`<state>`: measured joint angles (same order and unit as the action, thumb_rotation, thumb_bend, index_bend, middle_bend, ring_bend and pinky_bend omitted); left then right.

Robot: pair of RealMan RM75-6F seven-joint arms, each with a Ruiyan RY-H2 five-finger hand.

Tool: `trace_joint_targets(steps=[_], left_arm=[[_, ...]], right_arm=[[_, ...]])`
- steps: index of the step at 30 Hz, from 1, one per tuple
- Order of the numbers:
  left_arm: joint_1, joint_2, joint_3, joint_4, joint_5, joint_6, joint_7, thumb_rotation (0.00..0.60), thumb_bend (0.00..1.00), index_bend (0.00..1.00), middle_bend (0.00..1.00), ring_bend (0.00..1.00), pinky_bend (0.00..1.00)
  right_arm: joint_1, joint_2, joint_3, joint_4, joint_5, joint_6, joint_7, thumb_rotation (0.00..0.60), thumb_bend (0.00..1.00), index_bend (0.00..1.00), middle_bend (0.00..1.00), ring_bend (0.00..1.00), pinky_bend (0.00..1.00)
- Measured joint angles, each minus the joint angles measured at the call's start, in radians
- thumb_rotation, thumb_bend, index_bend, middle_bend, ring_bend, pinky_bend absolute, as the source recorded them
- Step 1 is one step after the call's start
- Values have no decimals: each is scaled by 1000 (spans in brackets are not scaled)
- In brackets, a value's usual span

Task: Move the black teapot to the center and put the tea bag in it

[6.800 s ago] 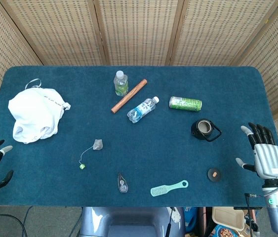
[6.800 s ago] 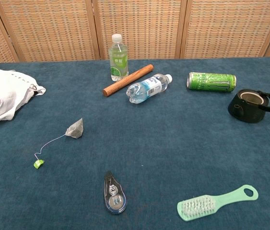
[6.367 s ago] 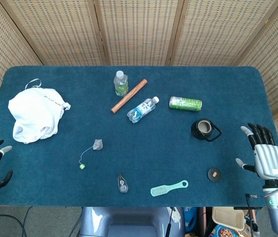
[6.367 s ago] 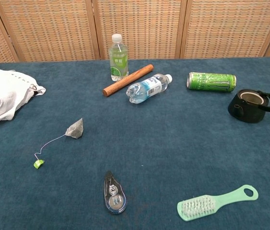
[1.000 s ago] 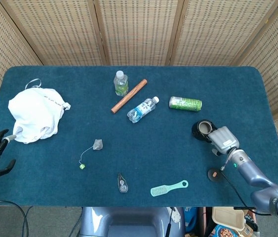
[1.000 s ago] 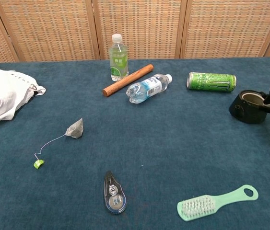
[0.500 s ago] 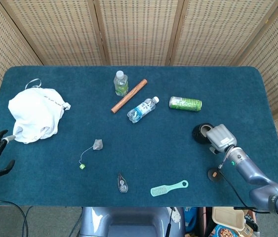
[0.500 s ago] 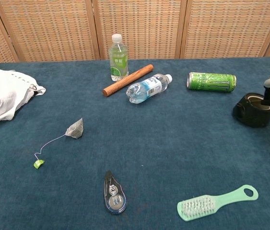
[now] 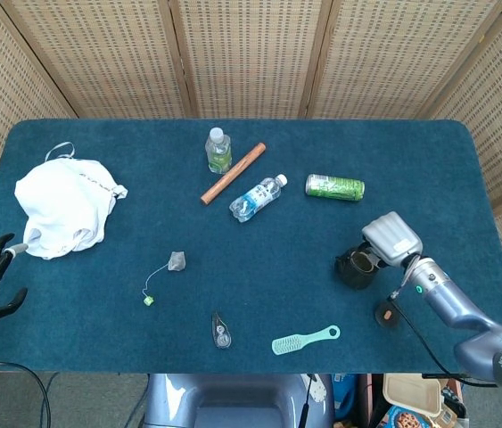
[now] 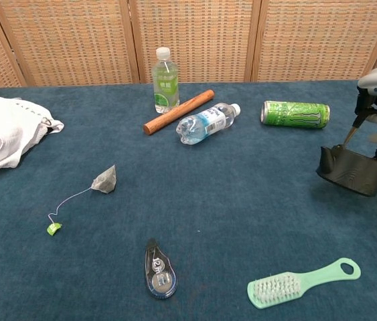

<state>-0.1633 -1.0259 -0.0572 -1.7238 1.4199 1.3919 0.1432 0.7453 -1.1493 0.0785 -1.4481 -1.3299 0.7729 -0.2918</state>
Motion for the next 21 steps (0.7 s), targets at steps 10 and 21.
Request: trace_joint_targets(steps=[10,21], left_arm=[[4,3,7,-4,-6,-7,0,600,357,194,105,103,30],[8,6,10,0,-7,-6,-4,600,358,194,105,103,30]], right_arm=[[22,67,25,-124,-33,7,47,525,488,865,760,702,699],[75,118,68,-250,-59,-3,43,526,488,866,760,702,698]])
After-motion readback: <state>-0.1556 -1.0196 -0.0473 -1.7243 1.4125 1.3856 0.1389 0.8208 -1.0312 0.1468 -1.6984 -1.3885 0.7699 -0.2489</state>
